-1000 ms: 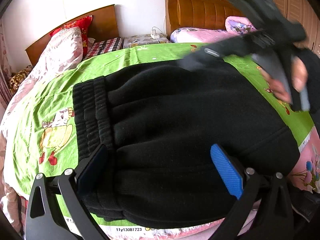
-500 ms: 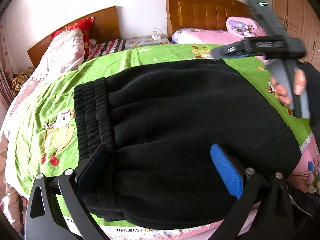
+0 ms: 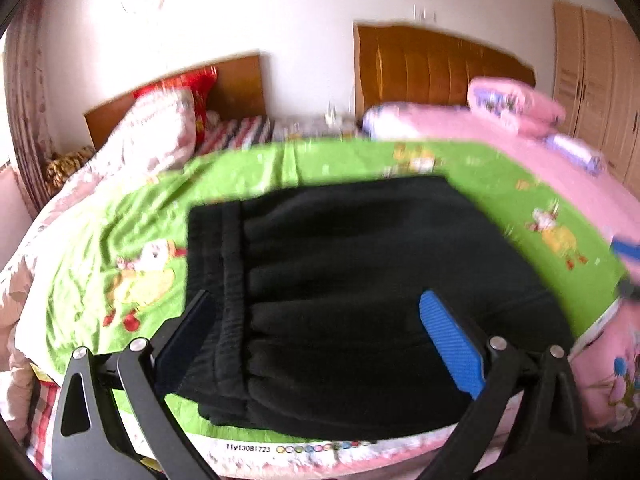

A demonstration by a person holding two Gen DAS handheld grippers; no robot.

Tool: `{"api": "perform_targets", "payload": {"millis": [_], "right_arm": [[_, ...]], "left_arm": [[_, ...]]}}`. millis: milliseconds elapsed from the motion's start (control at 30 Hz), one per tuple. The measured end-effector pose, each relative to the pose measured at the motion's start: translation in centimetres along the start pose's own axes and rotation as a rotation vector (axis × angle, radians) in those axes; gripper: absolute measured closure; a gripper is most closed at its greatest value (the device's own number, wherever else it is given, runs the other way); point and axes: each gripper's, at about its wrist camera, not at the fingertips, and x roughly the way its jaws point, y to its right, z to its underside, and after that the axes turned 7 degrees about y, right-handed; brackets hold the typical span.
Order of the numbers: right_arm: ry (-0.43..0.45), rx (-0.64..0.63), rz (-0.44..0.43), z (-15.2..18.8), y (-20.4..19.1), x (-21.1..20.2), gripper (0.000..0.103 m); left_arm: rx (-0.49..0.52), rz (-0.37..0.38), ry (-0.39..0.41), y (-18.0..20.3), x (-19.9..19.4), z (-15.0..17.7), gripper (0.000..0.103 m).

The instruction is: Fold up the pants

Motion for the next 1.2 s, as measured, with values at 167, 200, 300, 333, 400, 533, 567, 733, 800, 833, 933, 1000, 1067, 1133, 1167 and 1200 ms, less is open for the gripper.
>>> {"api": "perform_targets", "payload": {"millis": [167,200,300,333,400,533,567,733,800,833,933,1000,1067,1133,1167,1200], "right_arm": [[0.062,0.032,-0.019,1.0,-2.1,0.1,0.004],[0.069,0.030,-0.021,1.3,-2.6,0.3,0.004],[0.067,-0.029,-0.002,1.8,-4.1,0.6,0.004],[0.070,-0.043,0.005,2.1,-4.4,0.6,0.004],[0.071,-0.066,0.010,2.5,-4.9,0.4,0.004],[0.090,-0.114,-0.002,2.6,-6.1,0.0,0.004],[0.092,-0.125,0.000,2.5,-6.4,0.1,0.004],[0.074,-0.146,-0.019,2.7,-7.2,0.6,0.004],[0.073,-0.150,-0.022,2.7,-7.4,0.5,0.004],[0.071,-0.151,-0.022,2.8,-7.5,0.5,0.004],[0.064,-0.144,-0.021,2.8,-7.4,0.6,0.004],[0.064,-0.139,-0.020,2.8,-7.3,0.6,0.004],[0.064,-0.137,-0.019,2.7,-7.2,0.6,0.004],[0.063,-0.137,-0.019,2.7,-7.2,0.6,0.004],[0.063,-0.136,-0.018,2.7,-7.2,0.7,0.004],[0.063,-0.136,-0.017,2.7,-7.1,0.7,0.004]], "left_arm": [[0.004,-0.083,0.183,1.4,-4.3,0.0,0.001],[0.015,-0.133,0.186,1.9,-4.6,0.2,0.001],[0.015,-0.166,0.134,3.0,-3.9,1.1,0.001],[0.002,-0.171,0.114,3.0,-3.7,1.4,0.001],[-0.038,-0.158,0.071,3.0,-3.1,2.2,0.001],[-0.070,-0.134,0.003,3.2,-2.2,3.3,0.001],[-0.069,-0.136,0.000,3.3,-2.0,3.4,0.001],[-0.072,-0.146,0.015,3.4,-2.1,3.6,0.001],[-0.079,-0.149,0.013,3.2,-2.0,3.6,0.001],[-0.081,-0.149,0.012,2.9,-2.3,3.5,0.001],[-0.082,-0.147,0.005,2.8,-2.4,3.5,0.001],[-0.079,-0.148,0.004,2.8,-2.4,3.5,0.001],[-0.074,-0.149,0.007,2.8,-2.4,3.4,0.001],[-0.071,-0.152,0.009,3.0,-2.4,3.5,0.001],[-0.070,-0.153,0.008,3.0,-2.4,3.5,0.001],[-0.070,-0.153,0.007,3.0,-2.4,3.5,0.001]]}}
